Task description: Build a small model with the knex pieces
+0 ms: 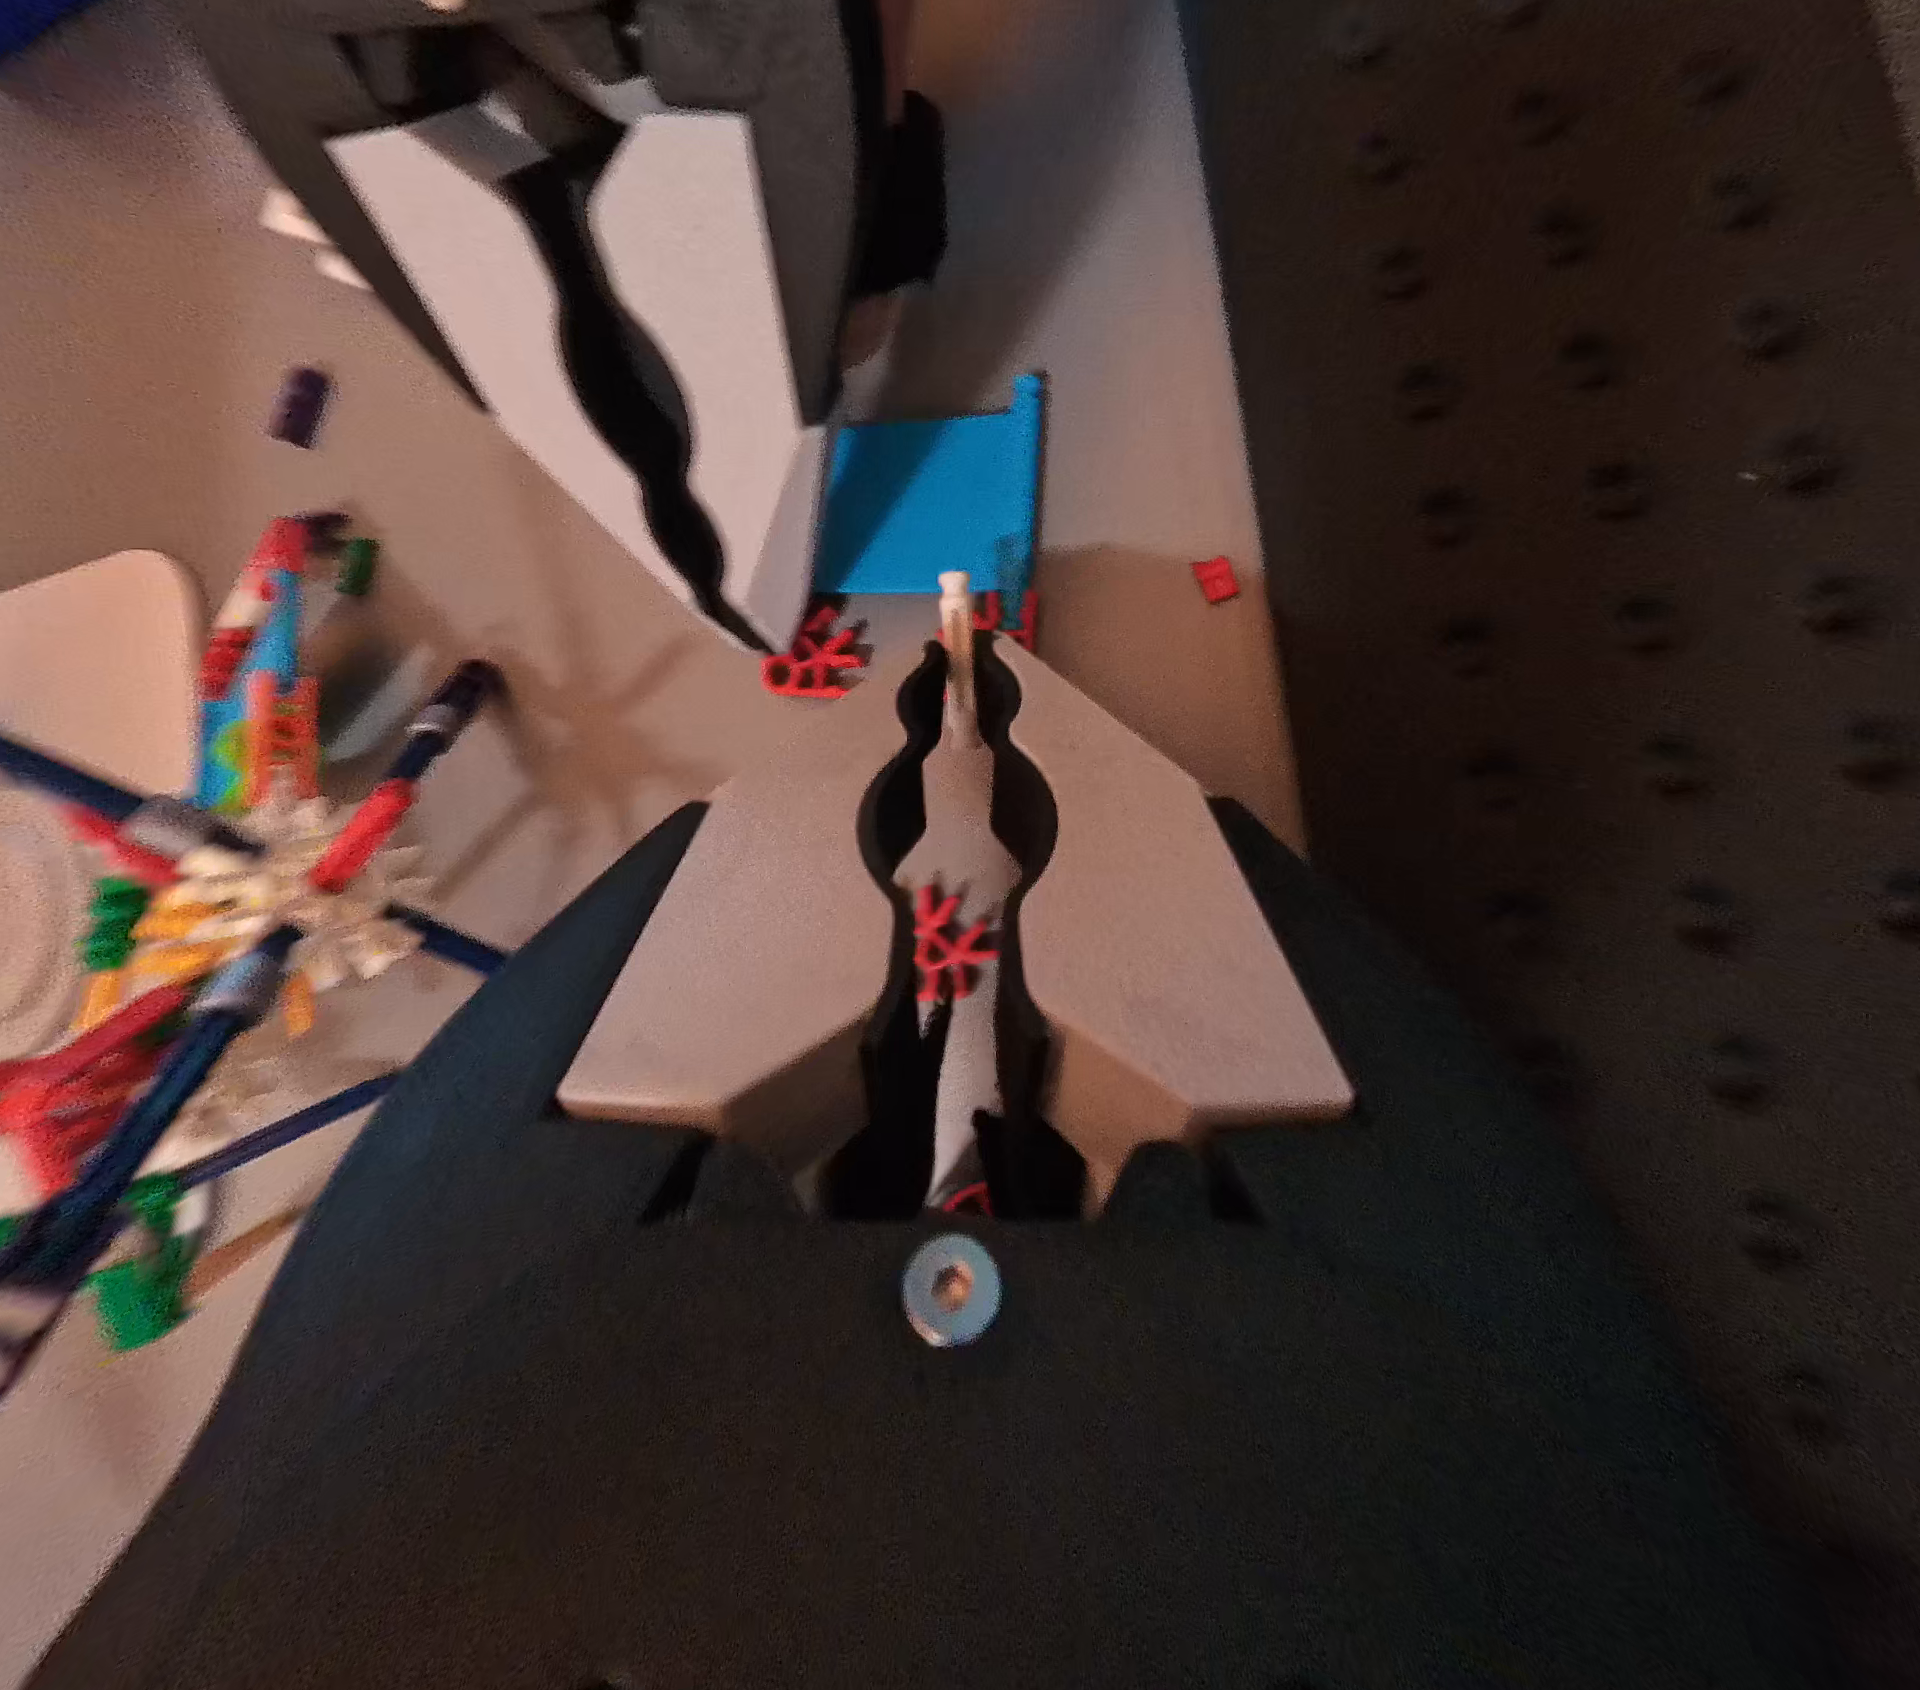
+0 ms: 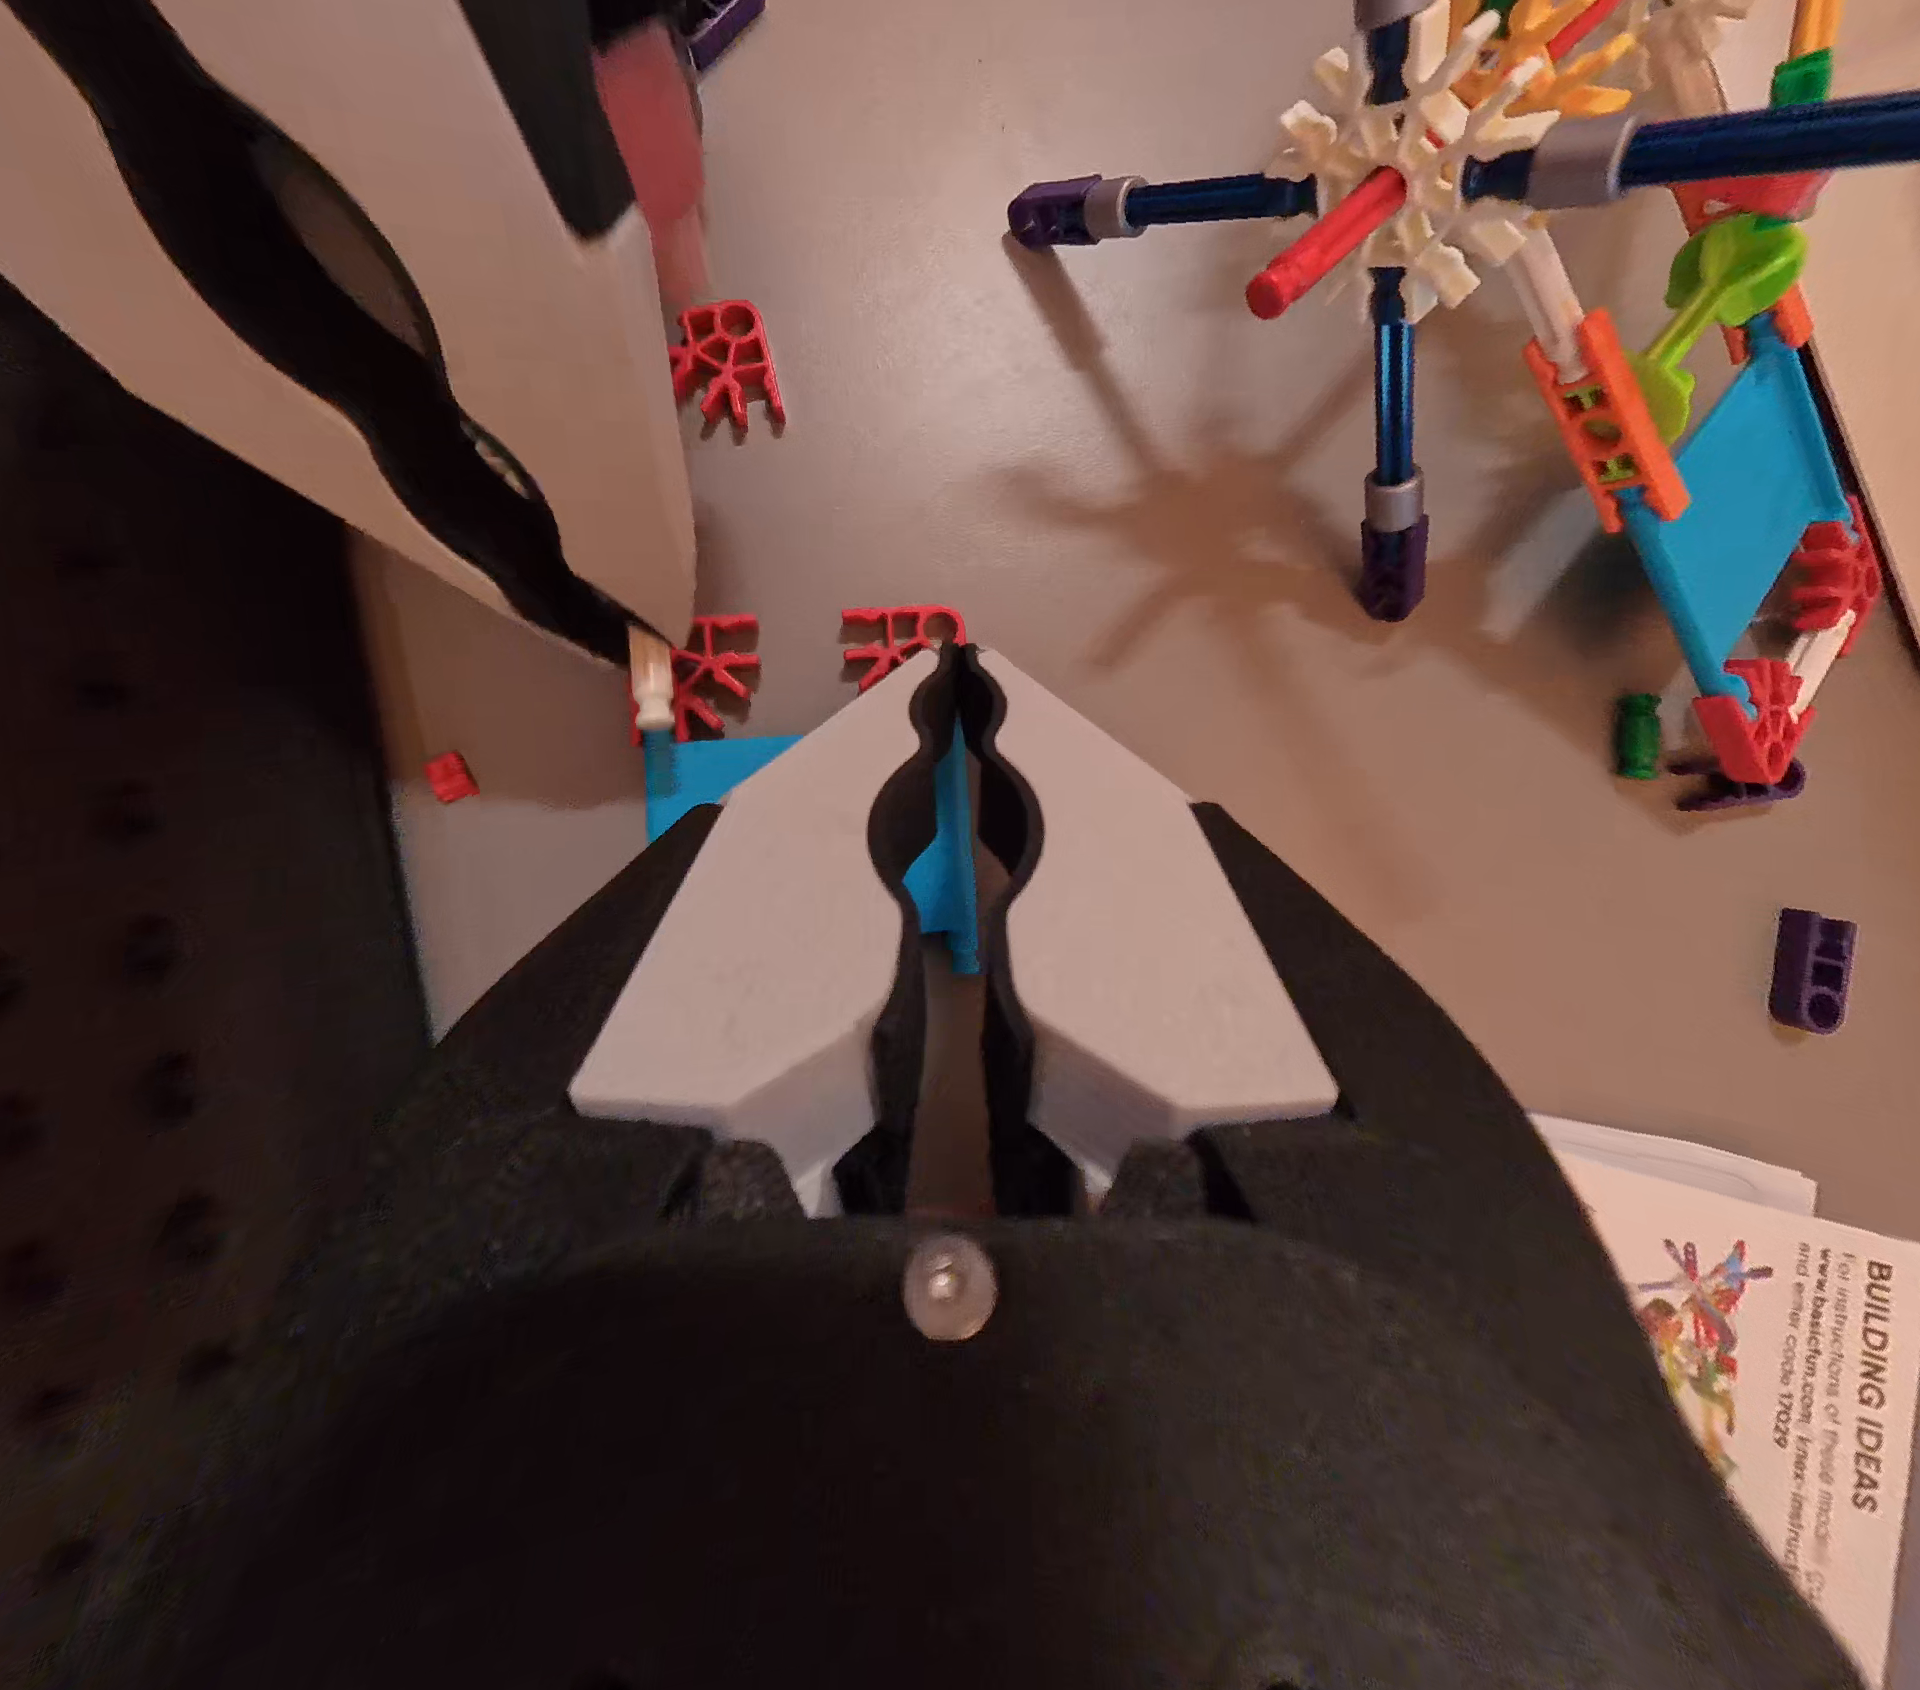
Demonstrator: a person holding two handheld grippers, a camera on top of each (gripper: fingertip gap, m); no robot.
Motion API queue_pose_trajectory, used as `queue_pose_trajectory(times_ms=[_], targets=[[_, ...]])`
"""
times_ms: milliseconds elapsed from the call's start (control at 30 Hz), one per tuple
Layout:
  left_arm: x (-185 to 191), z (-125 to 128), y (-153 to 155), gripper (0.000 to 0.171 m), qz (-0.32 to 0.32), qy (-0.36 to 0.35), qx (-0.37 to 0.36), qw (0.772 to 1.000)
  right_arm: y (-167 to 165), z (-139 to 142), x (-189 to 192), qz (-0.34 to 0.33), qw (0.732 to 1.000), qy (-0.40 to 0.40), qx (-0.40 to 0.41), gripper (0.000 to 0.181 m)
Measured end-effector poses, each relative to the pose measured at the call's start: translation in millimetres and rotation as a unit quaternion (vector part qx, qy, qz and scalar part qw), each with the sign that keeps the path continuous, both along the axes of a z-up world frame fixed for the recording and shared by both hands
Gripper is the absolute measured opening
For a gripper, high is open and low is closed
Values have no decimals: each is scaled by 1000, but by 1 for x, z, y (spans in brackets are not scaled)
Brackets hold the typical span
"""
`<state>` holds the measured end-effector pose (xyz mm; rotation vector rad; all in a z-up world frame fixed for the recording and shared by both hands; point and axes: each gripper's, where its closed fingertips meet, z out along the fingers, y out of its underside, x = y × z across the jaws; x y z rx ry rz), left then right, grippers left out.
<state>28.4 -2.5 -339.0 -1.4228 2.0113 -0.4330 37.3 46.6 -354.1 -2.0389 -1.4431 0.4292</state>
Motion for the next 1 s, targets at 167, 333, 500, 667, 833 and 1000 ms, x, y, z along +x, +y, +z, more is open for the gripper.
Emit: queue_pose_trajectory(times_ms=[167,333,500,667,833,1000], targets=[[-2,13,22,3,32,-15,42,998,-2,30,0,13,998,67,16,5],[5,27,32,3,83,-72,-37,993,-14,49,-1,46,991,123,6,7],[8,29,33,3,83,-89,-41,992,-14,49,-2,52,990,128,3,5],[10,31,27,4,79,-103,-71,989,-17,57,-2,59,986,154,-17,1],[11,30,25,3,82,-106,-82,988,-20,54,-2,73,987,135,-53,0],[13,41,29,3,96,-144,-115,978,-17,60,-1,76,987,137,-45,17]])
